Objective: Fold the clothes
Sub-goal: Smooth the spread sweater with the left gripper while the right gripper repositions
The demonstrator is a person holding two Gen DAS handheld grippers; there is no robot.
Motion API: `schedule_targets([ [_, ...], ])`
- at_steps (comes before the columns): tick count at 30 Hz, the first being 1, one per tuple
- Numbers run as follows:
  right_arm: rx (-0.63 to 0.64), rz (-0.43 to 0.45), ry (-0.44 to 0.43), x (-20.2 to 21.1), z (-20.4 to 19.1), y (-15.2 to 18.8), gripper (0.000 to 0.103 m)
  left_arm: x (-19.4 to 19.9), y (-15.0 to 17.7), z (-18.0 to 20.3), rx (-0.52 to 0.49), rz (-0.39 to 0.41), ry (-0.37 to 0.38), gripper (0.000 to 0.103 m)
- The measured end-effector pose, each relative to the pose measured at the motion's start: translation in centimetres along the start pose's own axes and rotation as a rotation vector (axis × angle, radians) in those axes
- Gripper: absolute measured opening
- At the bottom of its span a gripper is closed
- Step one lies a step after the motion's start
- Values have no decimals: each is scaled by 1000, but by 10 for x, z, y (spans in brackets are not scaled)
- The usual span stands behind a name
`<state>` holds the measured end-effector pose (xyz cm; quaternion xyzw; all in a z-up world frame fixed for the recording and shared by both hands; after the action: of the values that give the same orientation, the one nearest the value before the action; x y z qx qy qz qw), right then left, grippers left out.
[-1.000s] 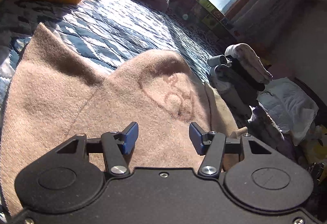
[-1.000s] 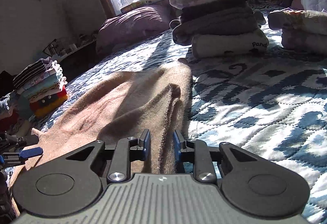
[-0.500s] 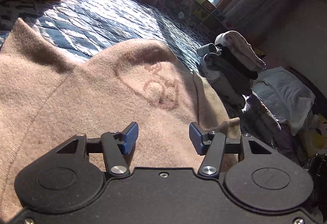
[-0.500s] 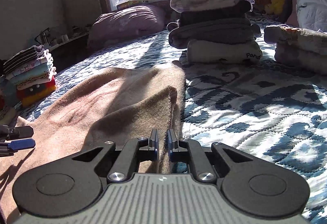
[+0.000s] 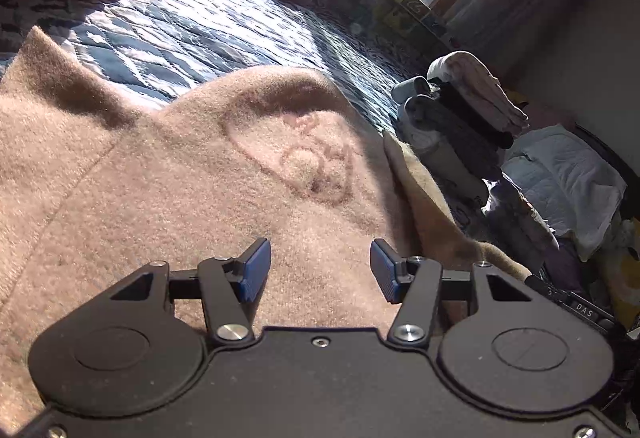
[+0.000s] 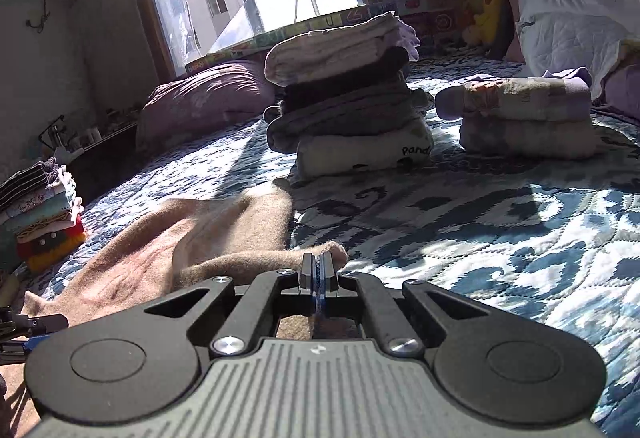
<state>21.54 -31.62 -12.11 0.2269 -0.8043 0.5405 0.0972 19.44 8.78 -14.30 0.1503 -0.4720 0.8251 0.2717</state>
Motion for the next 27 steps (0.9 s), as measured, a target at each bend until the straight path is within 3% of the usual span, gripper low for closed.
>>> schedule_targets([
  [7, -50, 91, 154, 53, 57, -18, 3, -5, 2, 8, -5, -13, 22, 54],
  [9, -66, 78, 203, 55, 72, -16, 3, -8, 3, 12, -15, -21, 30, 54],
  [12, -131, 38, 185, 51, 93, -8, 5, -12, 5, 21, -38, -31, 47, 54],
  [14, -202, 30, 171, 52, 105, -4, 11, -14, 7, 32, -74, -35, 73, 54],
  [15, -238, 29, 169, 53, 110, -2, 21, -14, 9, 39, -102, -37, 91, 54],
  [16, -277, 25, 165, 53, 118, 0, 37, -14, 10, 49, -140, -40, 119, 54],
  [18, -363, 8, 140, 51, 130, 3, 53, -12, 19, 78, -254, -53, 216, 54],
  [23, -532, -120, -36, 36, 140, 16, 62, 6, 62, 157, -563, -94, 474, 58],
  [27, -570, -182, -55, 37, 130, 31, 62, 23, 108, 198, -845, -113, 557, 63],
])
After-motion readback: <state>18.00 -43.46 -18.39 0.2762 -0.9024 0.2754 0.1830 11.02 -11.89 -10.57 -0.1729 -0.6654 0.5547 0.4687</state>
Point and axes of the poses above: each gripper's, at about its wrist camera, not at the fingertips, and x roughly against the way its jaws point, z to its right, y to its underside, the point moved 1 cm from there along -x, roughly the way its jaws point, and after that the axes turned 5 degrees about -x, right-handed, at the moved point
